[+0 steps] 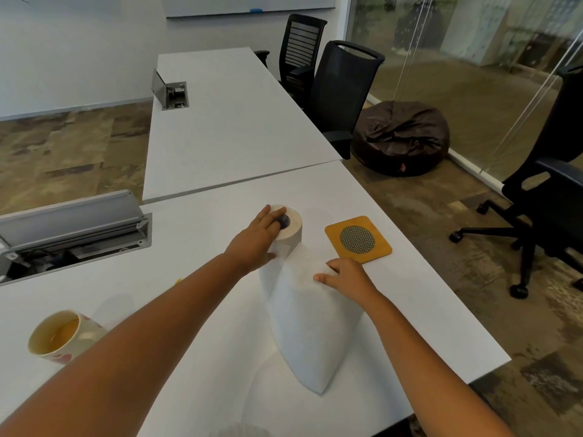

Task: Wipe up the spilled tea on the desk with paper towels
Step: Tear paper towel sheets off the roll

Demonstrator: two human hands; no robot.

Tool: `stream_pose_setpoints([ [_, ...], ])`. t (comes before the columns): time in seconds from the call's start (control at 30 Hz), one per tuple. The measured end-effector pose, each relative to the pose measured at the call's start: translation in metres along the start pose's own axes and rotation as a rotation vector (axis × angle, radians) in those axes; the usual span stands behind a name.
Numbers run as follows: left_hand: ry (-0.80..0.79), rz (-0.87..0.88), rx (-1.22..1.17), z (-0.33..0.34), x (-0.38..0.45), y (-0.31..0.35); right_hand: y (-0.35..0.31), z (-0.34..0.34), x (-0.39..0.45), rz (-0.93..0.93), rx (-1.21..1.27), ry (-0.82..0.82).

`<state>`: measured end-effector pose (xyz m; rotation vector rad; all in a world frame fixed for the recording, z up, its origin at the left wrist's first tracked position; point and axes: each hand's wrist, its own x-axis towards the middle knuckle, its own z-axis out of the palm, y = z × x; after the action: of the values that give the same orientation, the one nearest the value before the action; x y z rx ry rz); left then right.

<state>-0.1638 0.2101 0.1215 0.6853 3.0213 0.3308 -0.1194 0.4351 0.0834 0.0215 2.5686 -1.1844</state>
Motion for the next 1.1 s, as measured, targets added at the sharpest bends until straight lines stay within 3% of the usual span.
stream_pose_setpoints([
  [0.23,0.039,0.004,-0.019,0.002,-0.001,0.003,0.007,-0.012,0.005,0.102,0.017,0.092],
  [0.43,0.003,0.007,0.009,-0.002,0.000,0.004,0.004,-0.031,0.007,0.051,-0.090,0.224],
  [0.63,0.029,-0.004,-0.004,-0.002,0.000,0.007,0.000,-0.040,0.009,0.013,-0.173,0.237],
  [0.93,0.027,-0.017,-0.004,-0.001,0.002,0.006,0.019,-0.034,0.005,0.075,-0.181,-0.010],
  [1.1,0.043,-0.026,-0.010,0.000,0.002,0.007,0.028,-0.035,0.006,0.124,-0.097,0.033],
])
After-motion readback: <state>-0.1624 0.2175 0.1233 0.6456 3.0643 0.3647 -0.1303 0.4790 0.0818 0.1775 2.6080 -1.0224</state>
